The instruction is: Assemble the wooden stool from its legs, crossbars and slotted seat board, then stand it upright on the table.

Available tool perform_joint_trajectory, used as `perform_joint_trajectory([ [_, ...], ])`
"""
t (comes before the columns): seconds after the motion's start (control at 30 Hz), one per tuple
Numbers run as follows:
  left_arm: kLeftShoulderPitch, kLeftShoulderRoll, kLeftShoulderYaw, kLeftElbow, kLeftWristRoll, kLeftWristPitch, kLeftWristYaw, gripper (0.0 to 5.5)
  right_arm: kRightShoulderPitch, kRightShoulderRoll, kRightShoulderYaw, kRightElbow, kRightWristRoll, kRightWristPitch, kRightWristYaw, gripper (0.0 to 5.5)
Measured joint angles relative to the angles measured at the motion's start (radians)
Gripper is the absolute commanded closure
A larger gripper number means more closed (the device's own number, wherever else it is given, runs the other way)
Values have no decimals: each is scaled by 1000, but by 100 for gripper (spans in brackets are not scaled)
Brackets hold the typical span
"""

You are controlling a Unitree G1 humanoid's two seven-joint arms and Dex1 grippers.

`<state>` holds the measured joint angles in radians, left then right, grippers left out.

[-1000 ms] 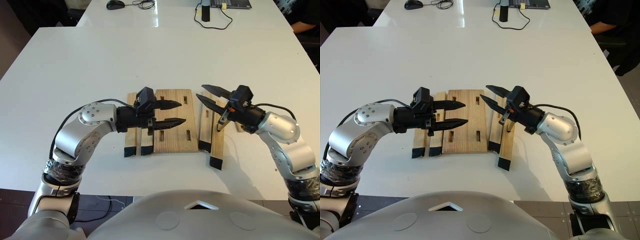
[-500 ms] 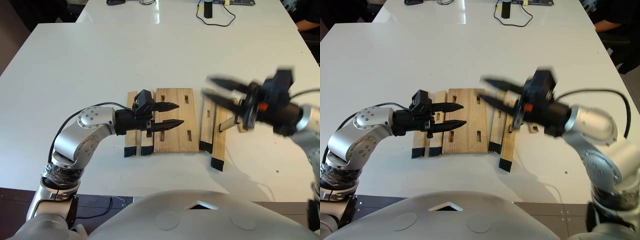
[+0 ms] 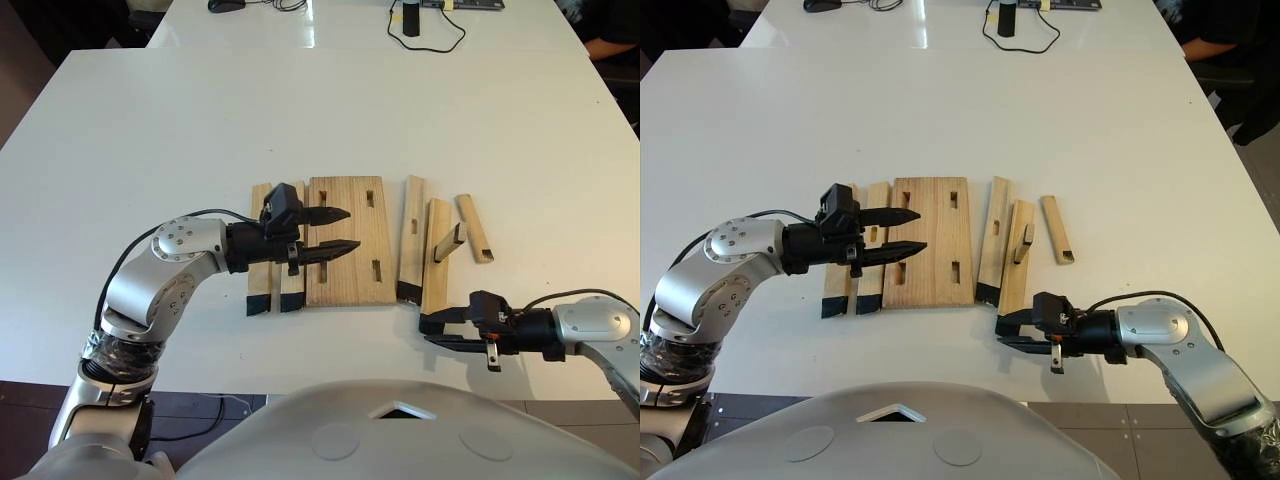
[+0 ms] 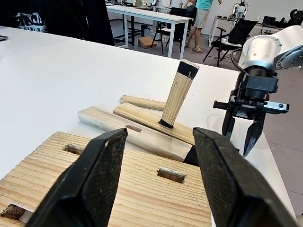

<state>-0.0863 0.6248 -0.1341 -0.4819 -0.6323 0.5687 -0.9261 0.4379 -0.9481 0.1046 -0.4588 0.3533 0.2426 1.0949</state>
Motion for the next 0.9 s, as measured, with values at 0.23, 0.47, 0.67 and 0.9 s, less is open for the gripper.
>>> perform_joint_trajectory([
  [0.23,21,1,0,-4,6,-1,-9,291,19,-16,-88,60,-5,-41,22,408],
  [0.47,43,0,2,-17,8,-3,10,291,59,-48,-222,43,4,-32,34,408],
  [0.67,79,-1,7,-31,22,-16,31,291,81,-50,-314,9,0,-4,11,408],
  [0.9,98,-5,9,-34,29,-19,39,291,40,147,-272,-167,22,278,-322,321],
])
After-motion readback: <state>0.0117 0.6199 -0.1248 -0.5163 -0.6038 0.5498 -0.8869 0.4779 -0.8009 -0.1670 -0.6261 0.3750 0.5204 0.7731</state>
